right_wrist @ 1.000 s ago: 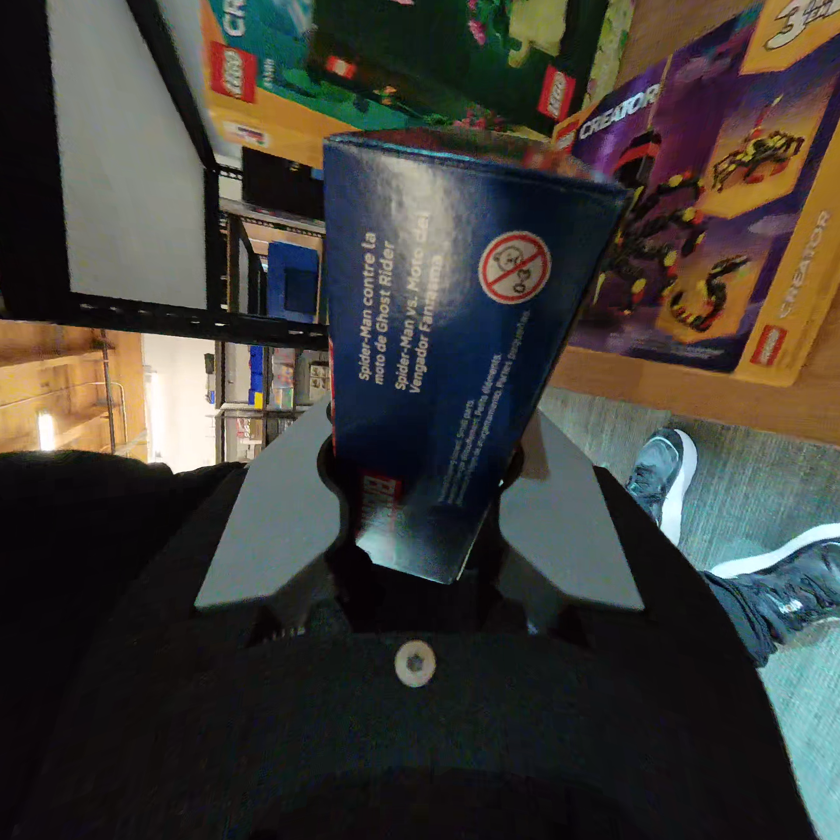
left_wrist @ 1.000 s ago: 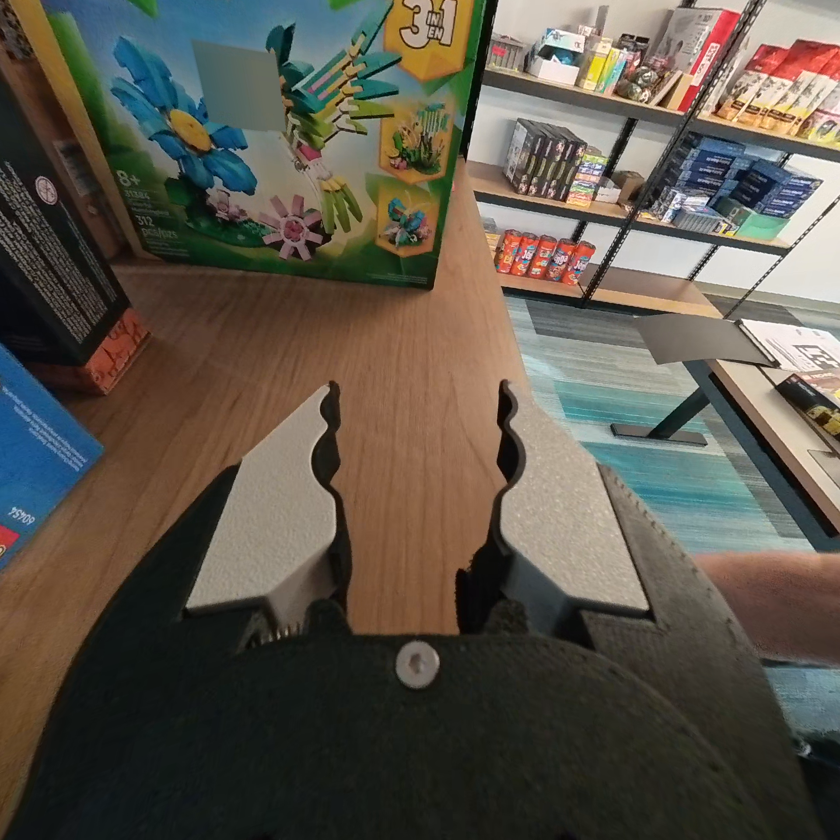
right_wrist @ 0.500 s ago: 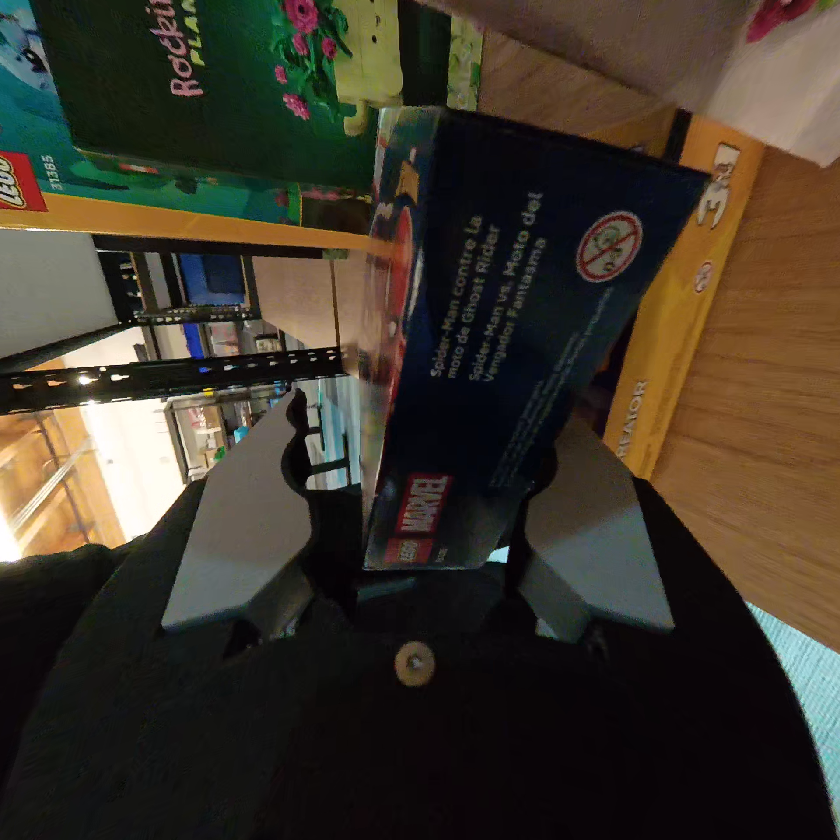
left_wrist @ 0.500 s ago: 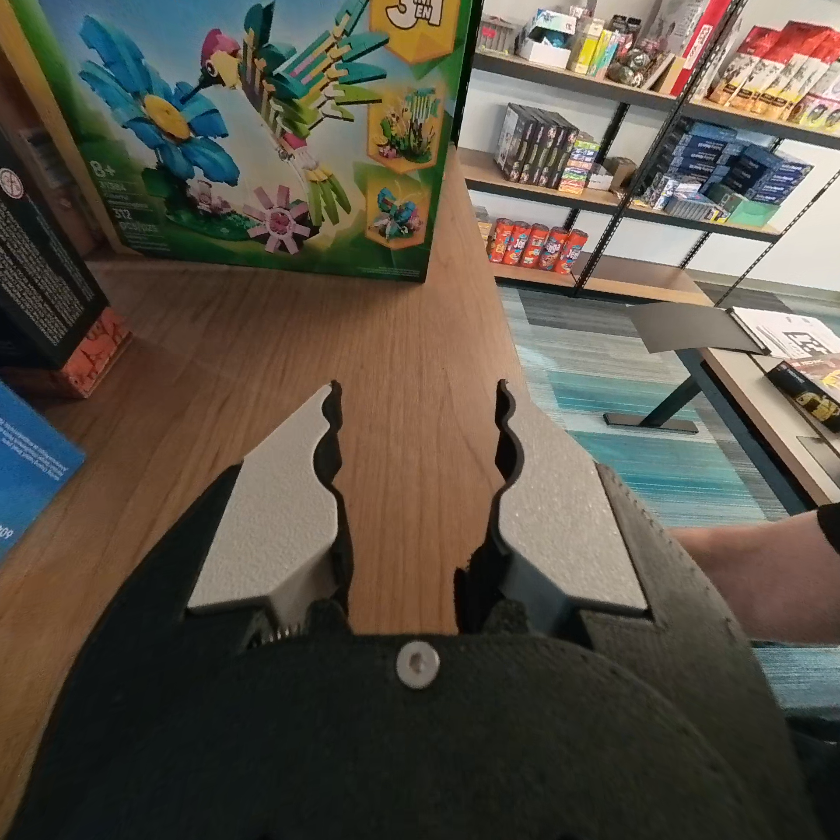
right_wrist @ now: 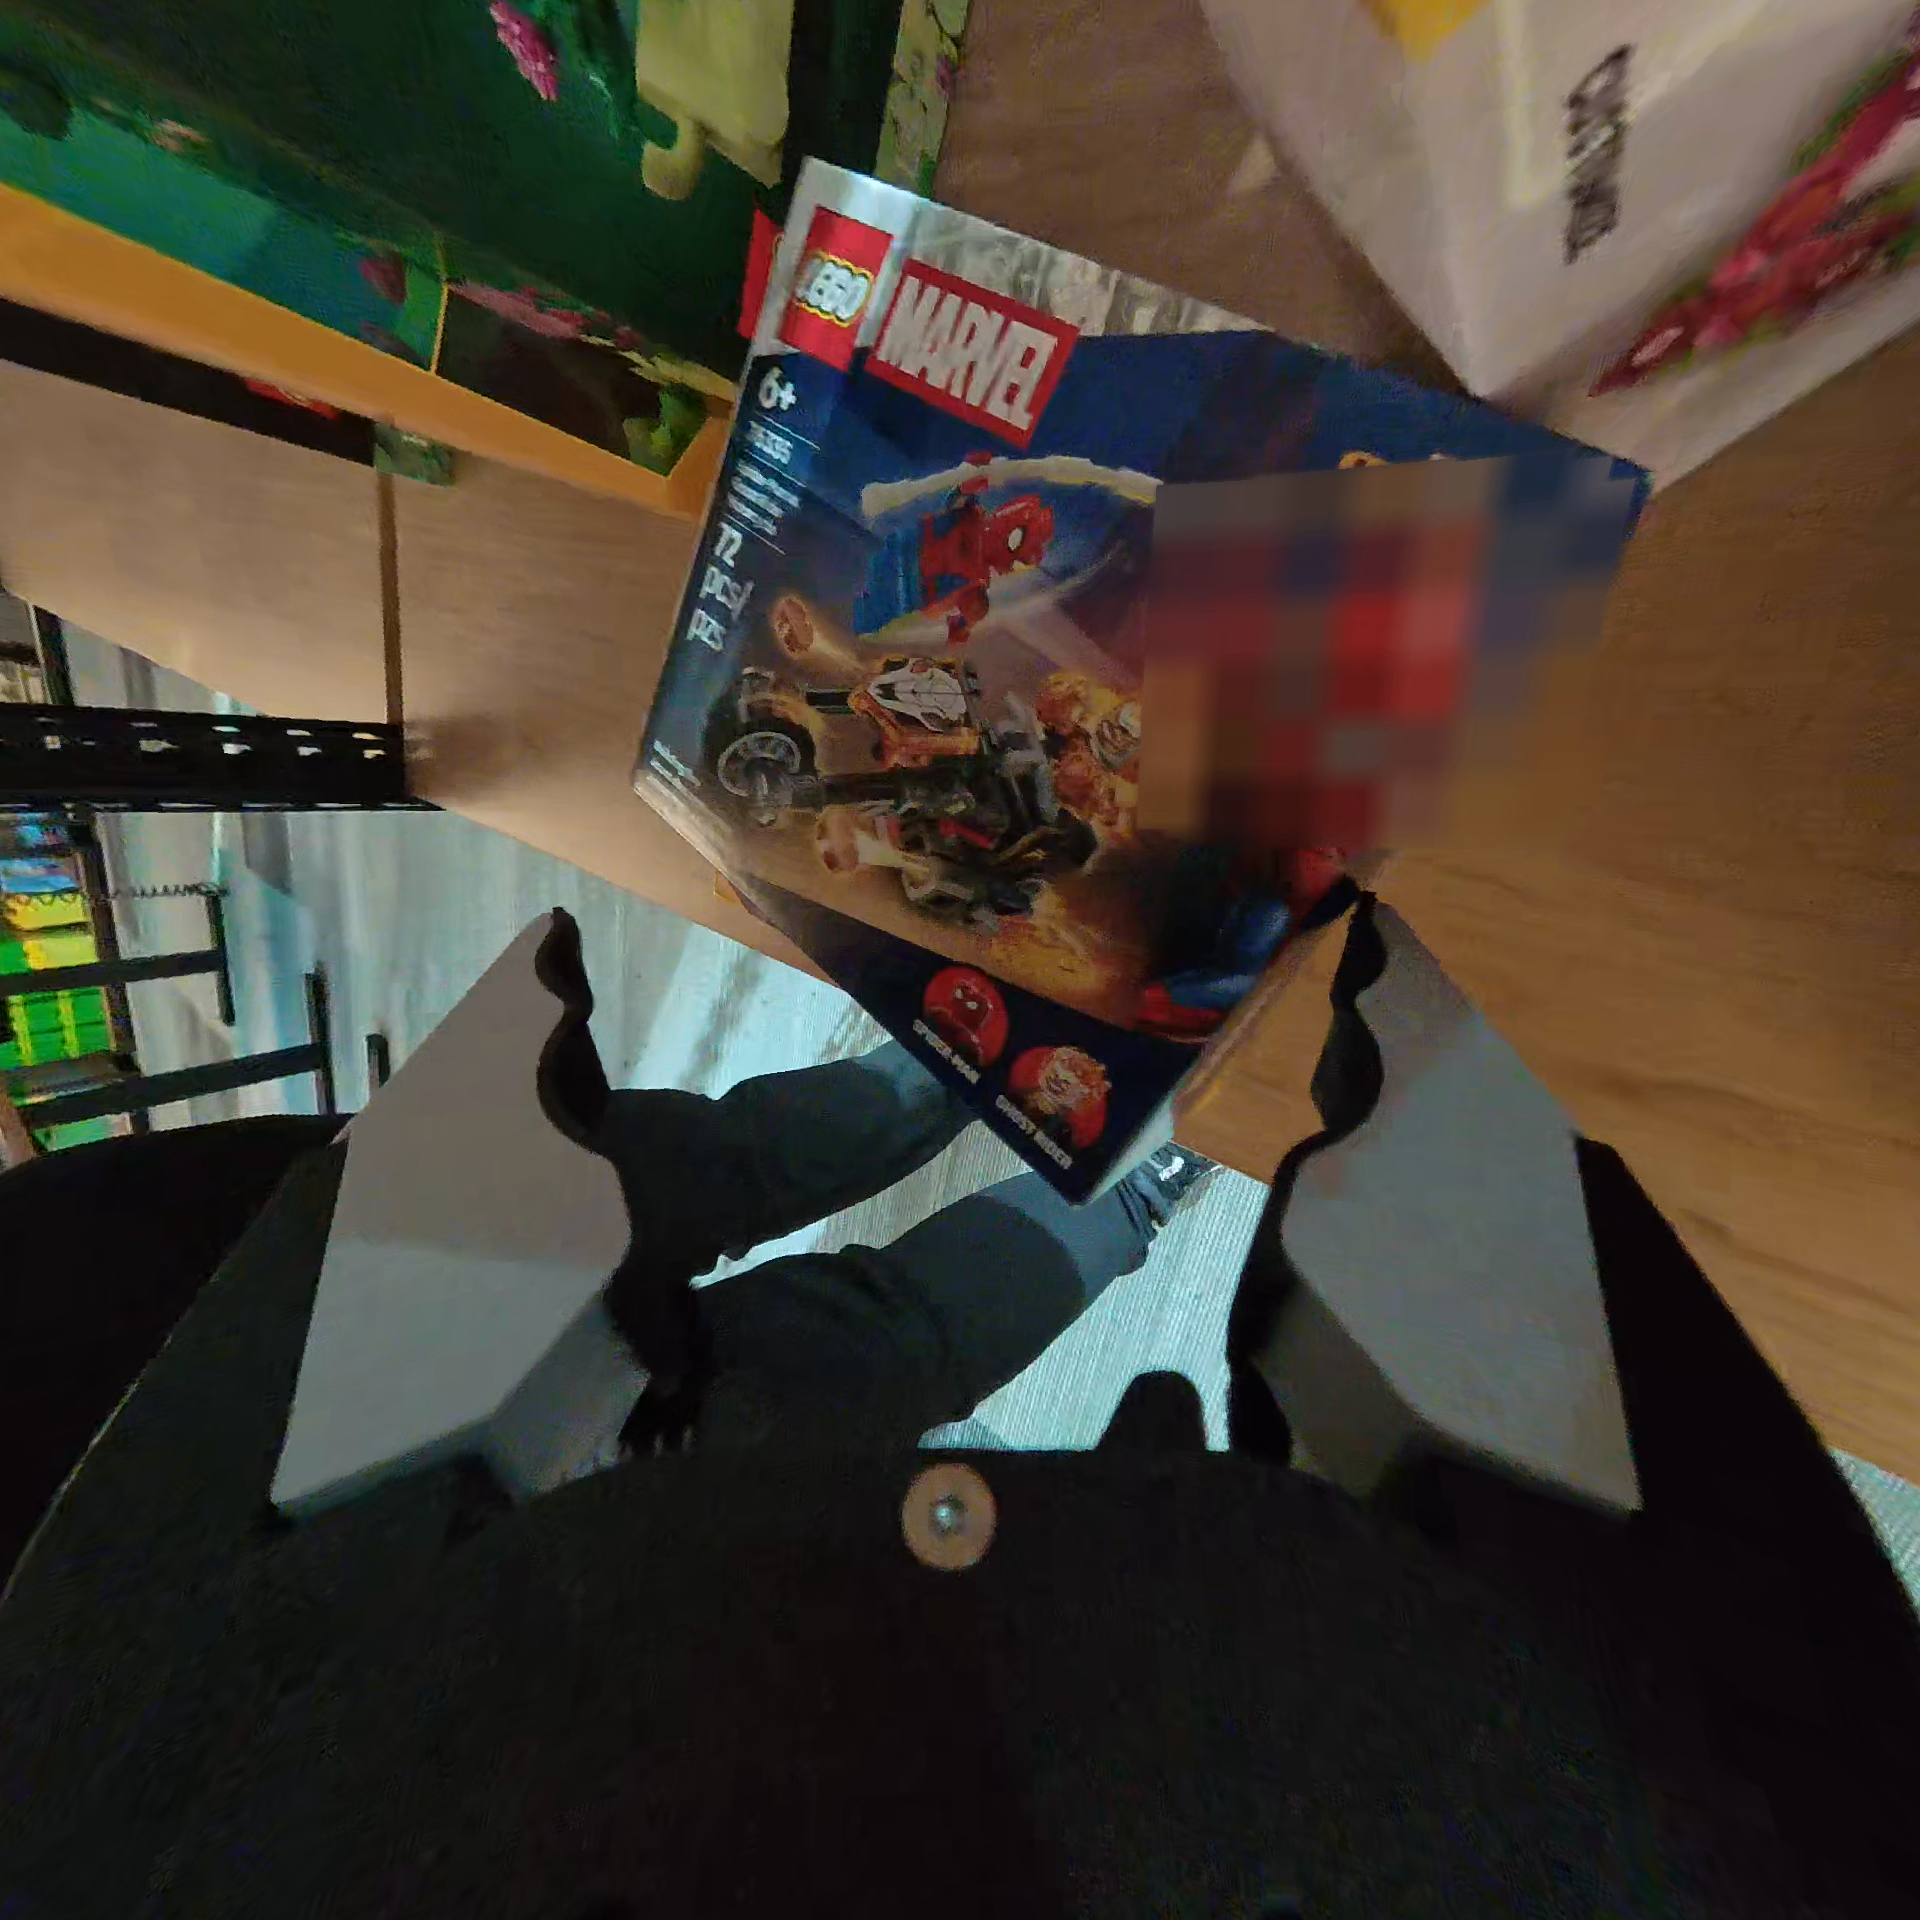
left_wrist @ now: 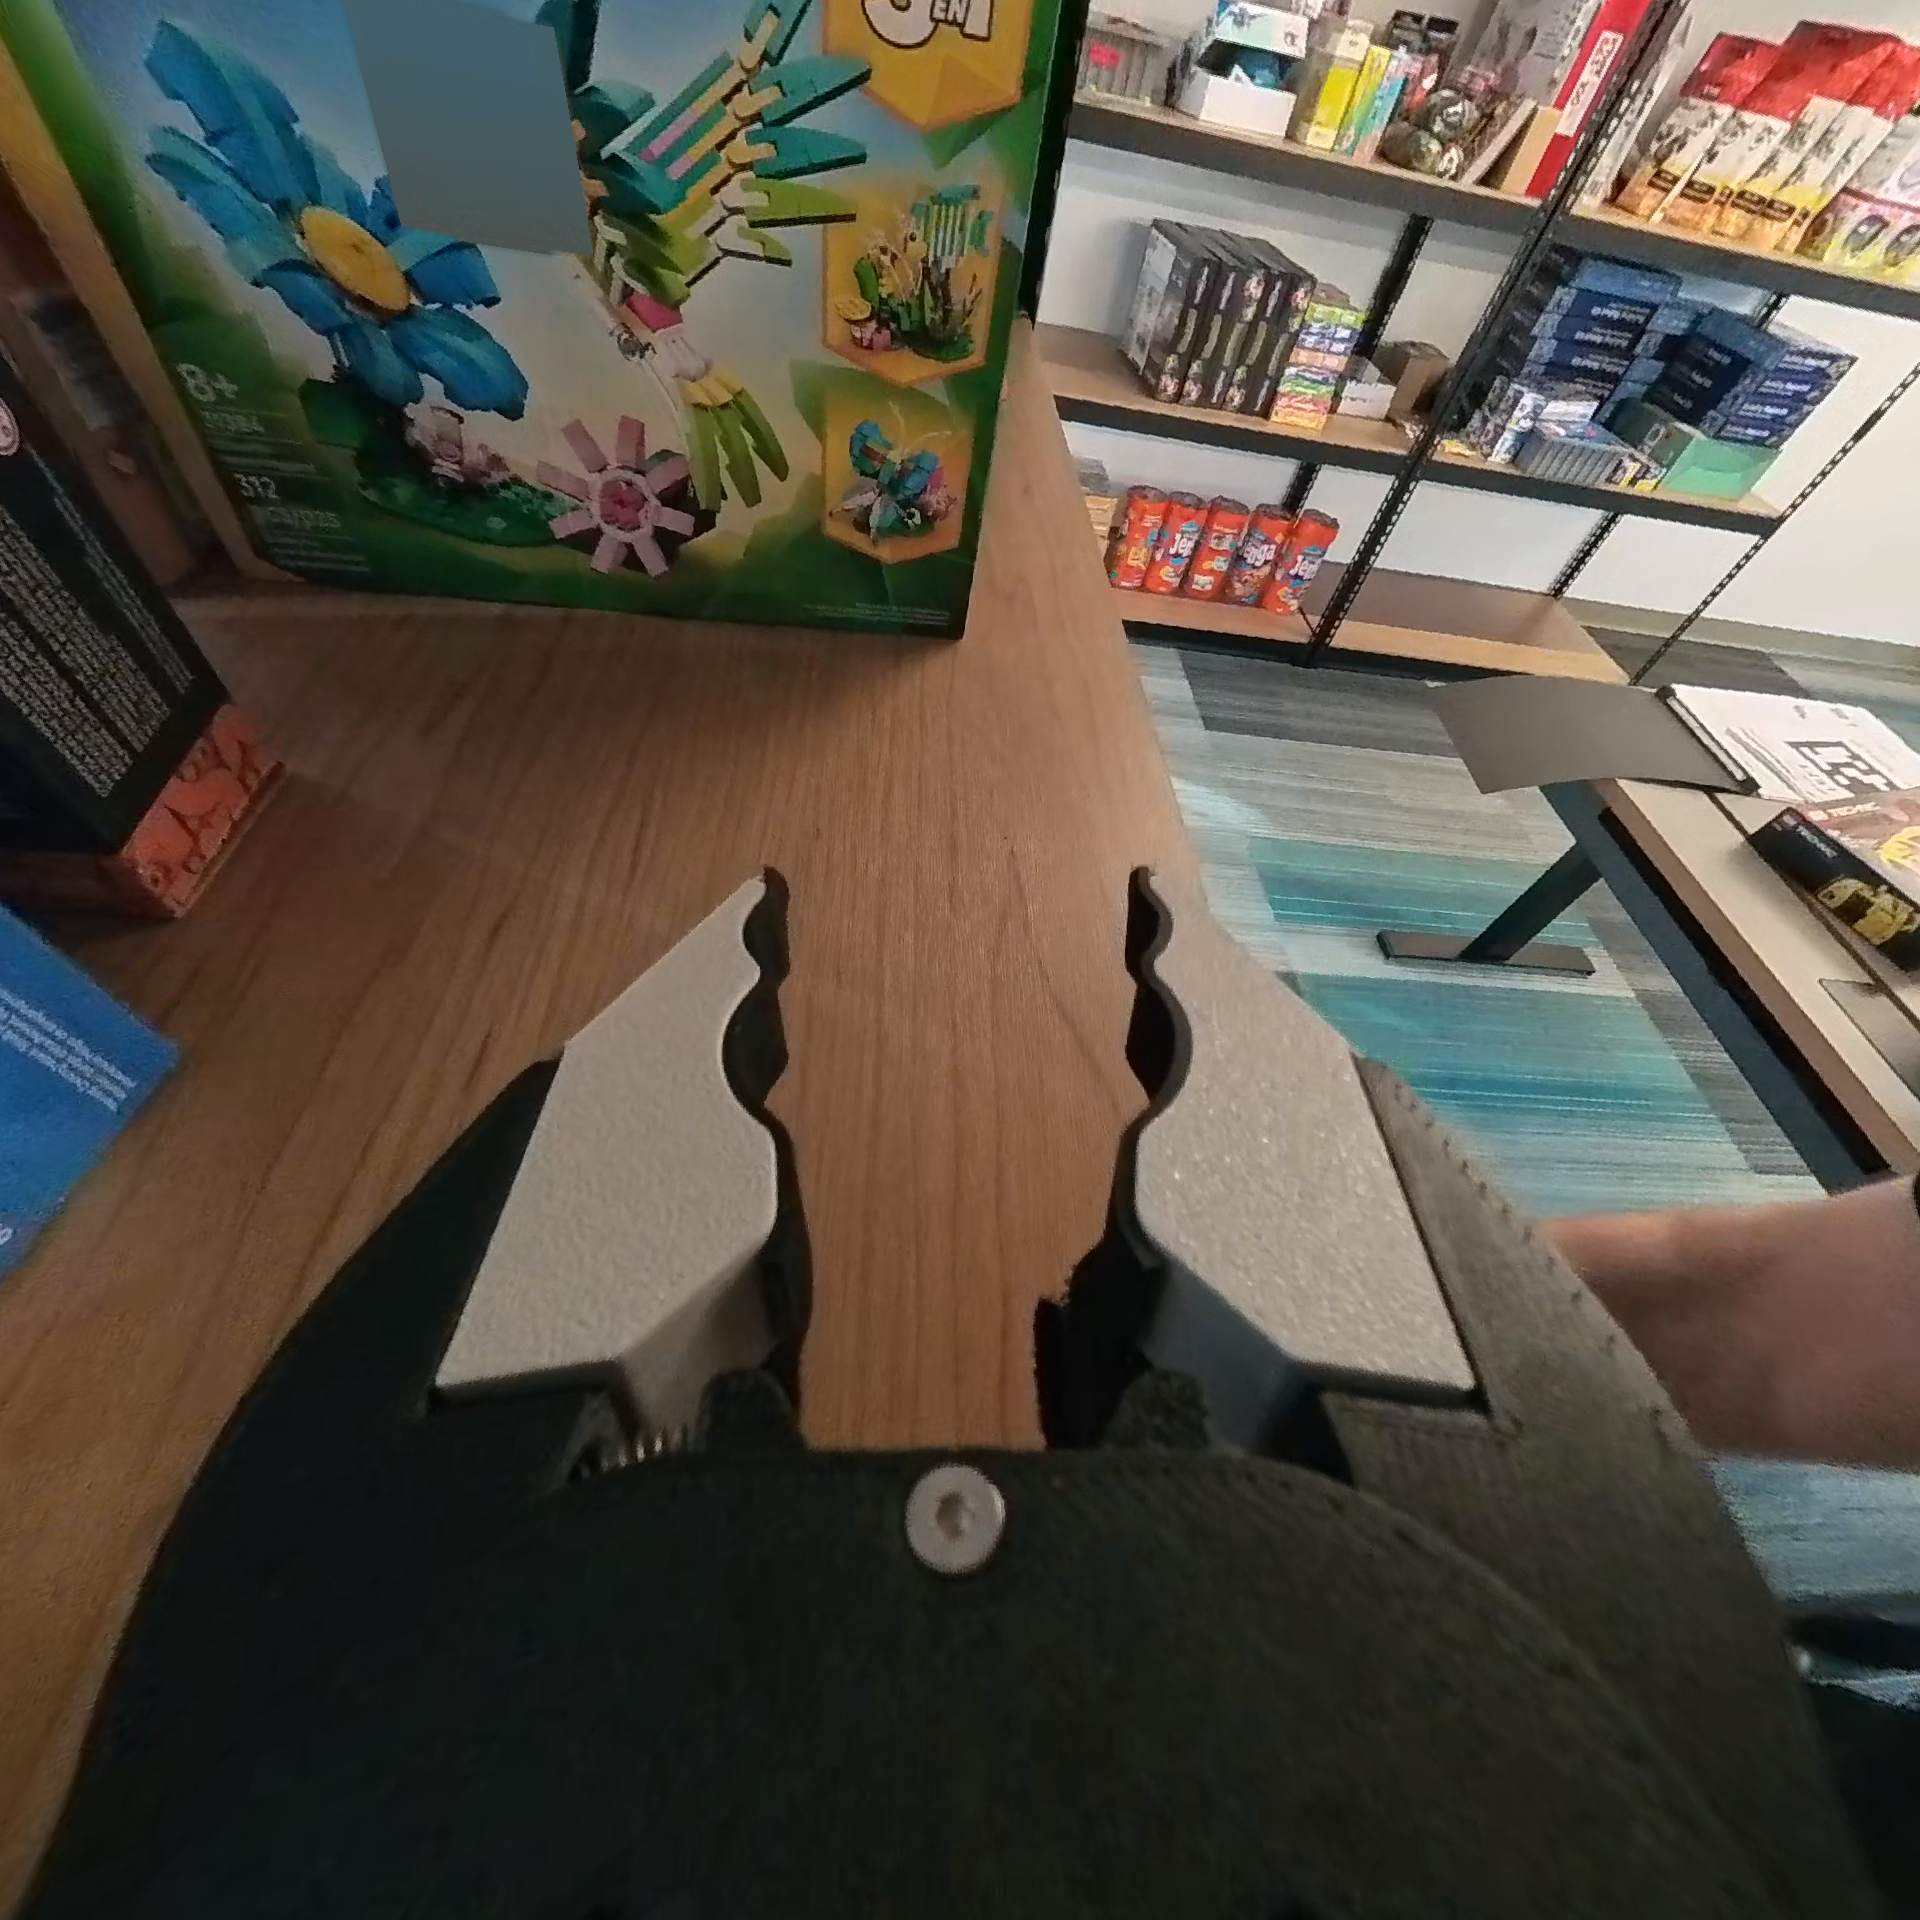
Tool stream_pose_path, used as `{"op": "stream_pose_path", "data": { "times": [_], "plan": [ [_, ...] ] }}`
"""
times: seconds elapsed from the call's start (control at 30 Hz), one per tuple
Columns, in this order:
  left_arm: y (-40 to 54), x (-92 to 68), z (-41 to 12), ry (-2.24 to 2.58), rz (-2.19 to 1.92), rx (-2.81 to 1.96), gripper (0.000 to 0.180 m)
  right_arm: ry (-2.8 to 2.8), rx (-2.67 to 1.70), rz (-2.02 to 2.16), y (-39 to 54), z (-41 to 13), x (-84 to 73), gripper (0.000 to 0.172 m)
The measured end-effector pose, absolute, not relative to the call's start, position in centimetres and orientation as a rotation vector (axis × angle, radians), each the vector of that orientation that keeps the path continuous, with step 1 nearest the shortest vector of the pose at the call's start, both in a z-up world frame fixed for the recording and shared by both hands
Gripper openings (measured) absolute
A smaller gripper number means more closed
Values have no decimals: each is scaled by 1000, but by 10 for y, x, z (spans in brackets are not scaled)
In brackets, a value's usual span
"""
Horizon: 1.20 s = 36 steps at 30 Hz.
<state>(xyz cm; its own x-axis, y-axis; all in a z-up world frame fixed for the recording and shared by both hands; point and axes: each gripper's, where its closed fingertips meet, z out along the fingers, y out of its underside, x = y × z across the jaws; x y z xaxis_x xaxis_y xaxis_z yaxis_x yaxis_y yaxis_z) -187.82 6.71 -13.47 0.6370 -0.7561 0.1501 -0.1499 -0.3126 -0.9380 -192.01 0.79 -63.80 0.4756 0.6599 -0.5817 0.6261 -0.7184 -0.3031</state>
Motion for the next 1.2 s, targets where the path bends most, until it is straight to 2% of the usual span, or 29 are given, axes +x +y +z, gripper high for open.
{"op": "stream_pose_path", "data": {
  "times": [0.1,0.17,0.27,0.37,0.47,0.53,0.63,0.8,0.9,0.97,1.1,1.2],
  "plan": [
    [66,-1877,-135,737,-723,-1815,63,-1155,-2603,1098,9,-636,-1924,132],
    [66,-1878,-134,729,-730,-1809,63,-1070,-2589,1068,16,-631,-1919,134],
    [67,-1880,-132,714,-741,-1804,63,-974,-2521,1083,10,-606,-1901,127],
    [67,-1880,-131,712,-736,-1798,64,-929,-2375,1149,-18,-557,-1875,107],
    [67,-1879,-132,721,-718,-1798,64,-823,-2160,1214,-48,-488,-1832,77],
    [66,-1878,-133,737,-699,-1802,64,-727,-2019,1177,-51,-434,-1796,71],
    [66,-1877,-135,753,-666,-1802,65,-663,-1839,1052,-31,-347,-1750,78],
    [69,-1874,-128,682,-690,-1811,72,-748,-1522,729,32,-173,-1718,103],
    [77,-1866,-95,657,-657,-1741,79,-758,-1401,589,73,-83,-1707,107],
    [87,-1855,-59,651,-614,-1665,84,-764,-1378,558,105,-34,-1698,120],
    [122,-1823,3,646,-497,-1547,97,-767,-1398,530,186,28,-1676,144],
    [160,-1794,18,609,-497,-1577,111,-804,-1500,613,245,37,-1675,150]
  ]
}}
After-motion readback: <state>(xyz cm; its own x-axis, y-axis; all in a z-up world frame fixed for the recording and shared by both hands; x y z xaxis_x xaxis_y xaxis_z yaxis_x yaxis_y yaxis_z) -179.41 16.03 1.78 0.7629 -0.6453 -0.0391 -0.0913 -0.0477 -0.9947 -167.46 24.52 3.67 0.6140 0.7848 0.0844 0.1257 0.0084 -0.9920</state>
